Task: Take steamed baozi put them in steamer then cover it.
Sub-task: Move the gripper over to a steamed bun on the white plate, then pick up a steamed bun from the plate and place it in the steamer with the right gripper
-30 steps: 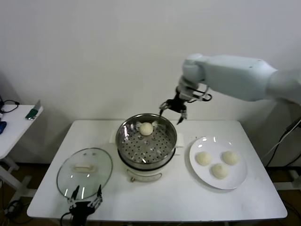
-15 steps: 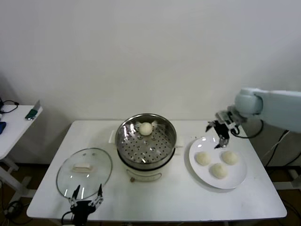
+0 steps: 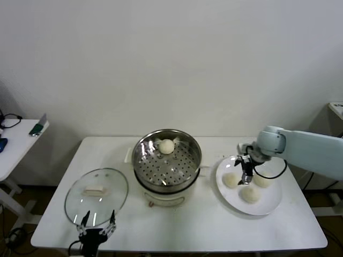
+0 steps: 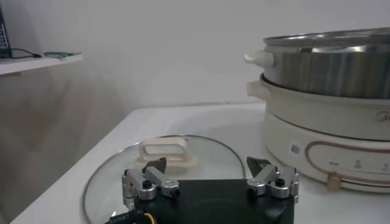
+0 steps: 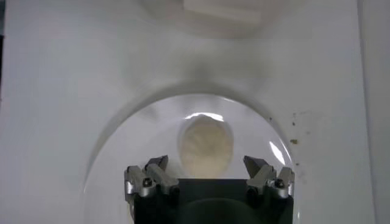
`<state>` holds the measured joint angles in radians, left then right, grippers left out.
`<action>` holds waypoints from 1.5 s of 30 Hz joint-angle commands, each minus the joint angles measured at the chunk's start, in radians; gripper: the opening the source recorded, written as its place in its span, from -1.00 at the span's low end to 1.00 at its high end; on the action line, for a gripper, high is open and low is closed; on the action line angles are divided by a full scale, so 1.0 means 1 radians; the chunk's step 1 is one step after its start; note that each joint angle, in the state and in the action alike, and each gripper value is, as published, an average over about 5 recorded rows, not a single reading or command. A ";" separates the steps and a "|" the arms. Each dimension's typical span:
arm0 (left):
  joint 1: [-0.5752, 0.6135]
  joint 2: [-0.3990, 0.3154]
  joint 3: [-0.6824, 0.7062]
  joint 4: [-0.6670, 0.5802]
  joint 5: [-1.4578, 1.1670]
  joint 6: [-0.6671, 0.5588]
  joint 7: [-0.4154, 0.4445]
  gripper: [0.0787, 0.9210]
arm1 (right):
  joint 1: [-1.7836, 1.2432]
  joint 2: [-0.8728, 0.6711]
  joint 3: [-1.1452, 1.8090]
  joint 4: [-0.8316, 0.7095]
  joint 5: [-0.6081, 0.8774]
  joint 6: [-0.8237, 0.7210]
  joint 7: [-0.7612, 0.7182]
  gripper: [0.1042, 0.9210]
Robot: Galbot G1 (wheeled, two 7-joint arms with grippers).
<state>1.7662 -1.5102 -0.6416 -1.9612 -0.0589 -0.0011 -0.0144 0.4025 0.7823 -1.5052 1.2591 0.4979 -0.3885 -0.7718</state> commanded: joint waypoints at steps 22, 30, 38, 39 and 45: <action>0.001 -0.006 0.003 -0.004 0.005 -0.001 -0.002 0.77 | 0.207 0.038 -0.075 -0.010 0.084 0.007 -0.070 0.23; -0.002 -0.008 0.017 -0.011 0.010 -0.001 -0.002 0.77 | 0.670 0.098 -0.267 0.155 0.332 -0.003 -0.125 0.23; -0.003 -0.010 0.022 -0.021 0.007 -0.001 -0.002 0.77 | 0.690 0.278 -0.091 0.260 0.529 -0.150 -0.014 0.24; -0.002 -0.010 0.021 -0.022 0.007 -0.001 -0.002 0.77 | 0.666 0.311 -0.068 0.262 0.538 -0.165 0.007 0.24; -0.001 -0.010 0.015 -0.032 0.004 0.000 -0.001 0.77 | 0.504 0.518 -0.009 0.206 0.519 -0.216 0.106 0.24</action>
<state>1.7640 -1.5196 -0.6245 -1.9879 -0.0533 -0.0020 -0.0157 0.9188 1.1156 -1.5688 1.4368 0.9231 -0.5379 -0.7453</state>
